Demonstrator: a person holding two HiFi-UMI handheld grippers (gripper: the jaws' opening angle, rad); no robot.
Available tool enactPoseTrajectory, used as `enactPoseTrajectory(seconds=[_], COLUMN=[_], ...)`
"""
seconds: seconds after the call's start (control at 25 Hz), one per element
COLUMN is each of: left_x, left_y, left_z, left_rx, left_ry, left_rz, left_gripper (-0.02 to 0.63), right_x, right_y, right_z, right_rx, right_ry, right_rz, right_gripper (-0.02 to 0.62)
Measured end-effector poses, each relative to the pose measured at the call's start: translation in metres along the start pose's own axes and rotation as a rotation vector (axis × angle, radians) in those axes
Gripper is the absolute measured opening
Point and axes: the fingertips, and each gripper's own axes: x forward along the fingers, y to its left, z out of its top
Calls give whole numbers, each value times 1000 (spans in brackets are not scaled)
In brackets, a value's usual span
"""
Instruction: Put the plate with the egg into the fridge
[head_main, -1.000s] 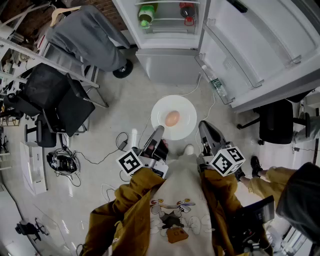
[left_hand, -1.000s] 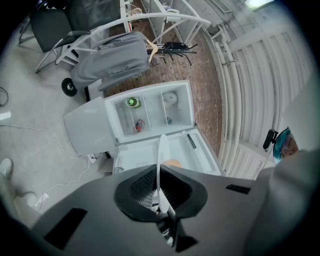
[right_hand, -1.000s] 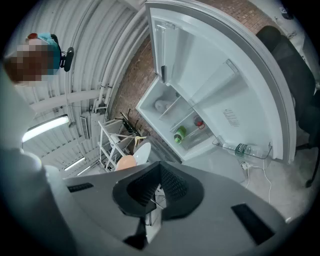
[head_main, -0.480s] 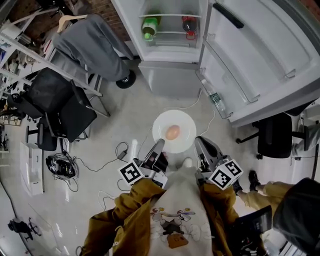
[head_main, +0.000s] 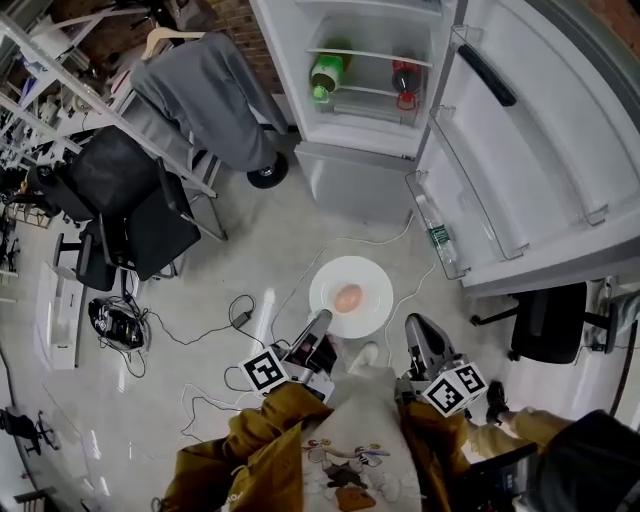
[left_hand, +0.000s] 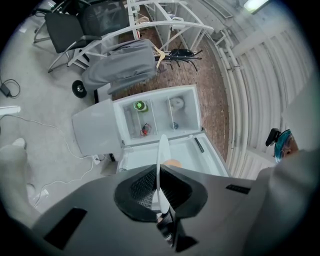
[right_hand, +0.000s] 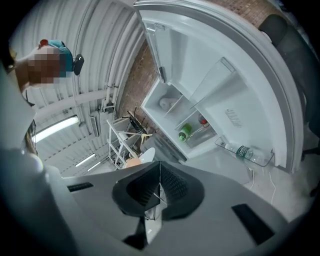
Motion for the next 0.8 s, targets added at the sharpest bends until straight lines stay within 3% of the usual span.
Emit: enactPoseTrajectory(seconds=[0.24,0.48,0.68,0.8], left_x=[32,84,109,120], left_y=[10,11,9,14], left_z=[34,106,163,205], left_rx=[-13,-41,-35,-45], left_ry=[0,24,97,113], left_rz=[-3,-34,-26,-27], left_gripper=[15,15,15,15], right_x=[44,121,185,223], right_y=[-13,-19,-5,-3], right_z=[10,26,35,41], right_rx=[-5,28,40,57], right_ry=[17,5,-33,-51], right_rz=[-6,-30,-29,-78], right_gripper=[6,6,5,5])
